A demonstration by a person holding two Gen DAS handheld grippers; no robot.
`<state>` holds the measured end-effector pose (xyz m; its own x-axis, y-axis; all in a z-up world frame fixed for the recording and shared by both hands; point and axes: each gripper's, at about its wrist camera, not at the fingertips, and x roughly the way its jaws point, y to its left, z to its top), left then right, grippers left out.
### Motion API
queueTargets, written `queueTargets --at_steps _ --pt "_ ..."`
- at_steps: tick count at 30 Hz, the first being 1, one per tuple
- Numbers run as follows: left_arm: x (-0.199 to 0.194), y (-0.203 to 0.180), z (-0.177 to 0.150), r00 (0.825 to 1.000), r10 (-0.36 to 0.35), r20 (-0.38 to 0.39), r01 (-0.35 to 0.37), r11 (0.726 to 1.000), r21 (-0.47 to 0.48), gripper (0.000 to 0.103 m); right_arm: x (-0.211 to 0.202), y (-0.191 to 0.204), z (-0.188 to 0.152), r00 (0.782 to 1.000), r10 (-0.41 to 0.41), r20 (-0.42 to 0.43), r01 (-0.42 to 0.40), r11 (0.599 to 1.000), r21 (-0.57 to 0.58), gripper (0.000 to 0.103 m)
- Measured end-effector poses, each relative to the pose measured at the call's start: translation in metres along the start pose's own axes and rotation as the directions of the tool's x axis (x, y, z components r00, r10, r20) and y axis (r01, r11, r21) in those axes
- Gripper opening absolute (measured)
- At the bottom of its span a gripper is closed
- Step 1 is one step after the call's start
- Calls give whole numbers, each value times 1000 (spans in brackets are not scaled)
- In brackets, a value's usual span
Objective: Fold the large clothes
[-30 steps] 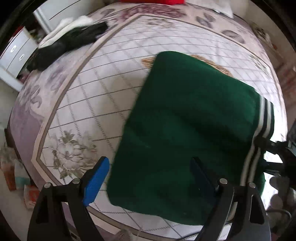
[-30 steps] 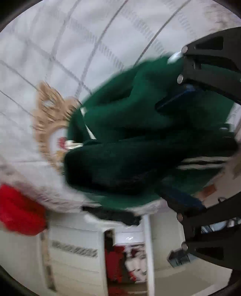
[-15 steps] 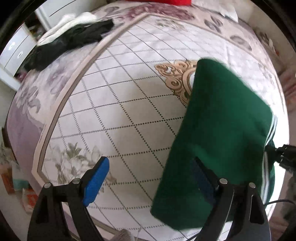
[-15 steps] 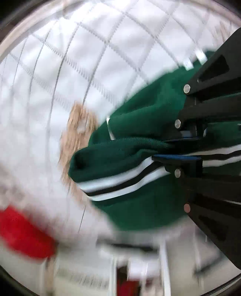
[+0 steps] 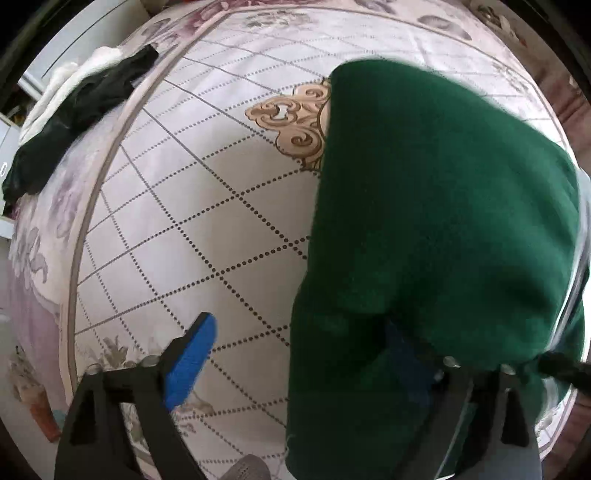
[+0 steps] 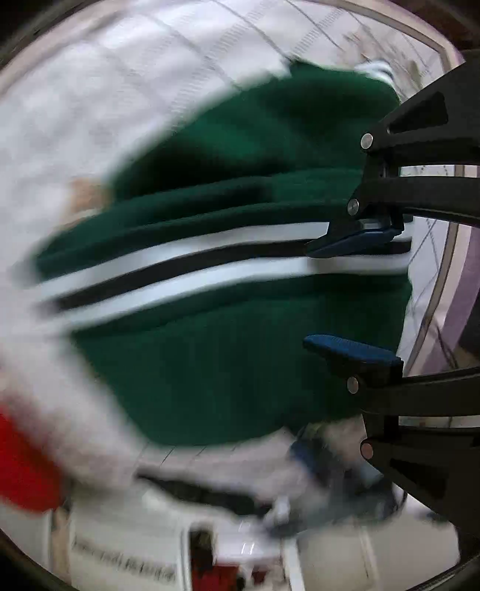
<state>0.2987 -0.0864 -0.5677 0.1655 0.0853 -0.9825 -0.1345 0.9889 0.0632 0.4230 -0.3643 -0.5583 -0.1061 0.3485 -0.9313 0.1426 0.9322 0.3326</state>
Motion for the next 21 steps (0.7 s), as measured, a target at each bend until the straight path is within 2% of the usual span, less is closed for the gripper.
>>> queueTargets --at_steps 1,2,4,6,7,9,10,12,15,18,20,21 --pt "2 3 2 1000 -24 -12 24 1000 -3 103 16 -8 0 1000 -20 4 19 1000 21 35" --pt "0 6 3 999 -37 -18 37 999 -6 103 18 -13 1 1000 1 8 -1 998 70 35" --pt "-8 10 5 999 -30 -14 30 1000 3 103 -3 -11 8 1000 18 -6 -18 994 108 36" --pt "-21 15 7 999 -25 22 25 1000 -5 103 -41 -15 10 996 54 75 -63 989 136 39" --pt "-28 18 9 999 -19 45 19 1000 -14 103 -62 -22 12 990 57 129 -76 986 147 44" --pt "-37 20 16 996 -35 87 37 999 -28 103 -86 -40 22 979 42 198 -75 983 166 50" --pt "-40 20 19 993 -46 107 50 998 -34 103 -87 -47 29 978 35 207 -71 983 170 50" --pt "-38 16 26 989 -63 135 68 997 -37 103 -73 -65 49 983 -5 184 -31 980 195 50" --pt "-25 6 36 991 -62 120 65 998 -25 103 -23 -104 78 992 -66 112 35 965 259 45" --pt "-22 3 40 992 -44 117 45 999 -12 103 -37 -101 89 992 -82 91 57 968 246 48" --pt "-22 5 38 992 -42 122 44 999 -11 103 -66 -98 80 990 -70 124 43 978 204 49" --pt "-23 5 35 992 -41 118 43 999 -16 103 -81 -103 69 987 -78 141 46 976 214 60"
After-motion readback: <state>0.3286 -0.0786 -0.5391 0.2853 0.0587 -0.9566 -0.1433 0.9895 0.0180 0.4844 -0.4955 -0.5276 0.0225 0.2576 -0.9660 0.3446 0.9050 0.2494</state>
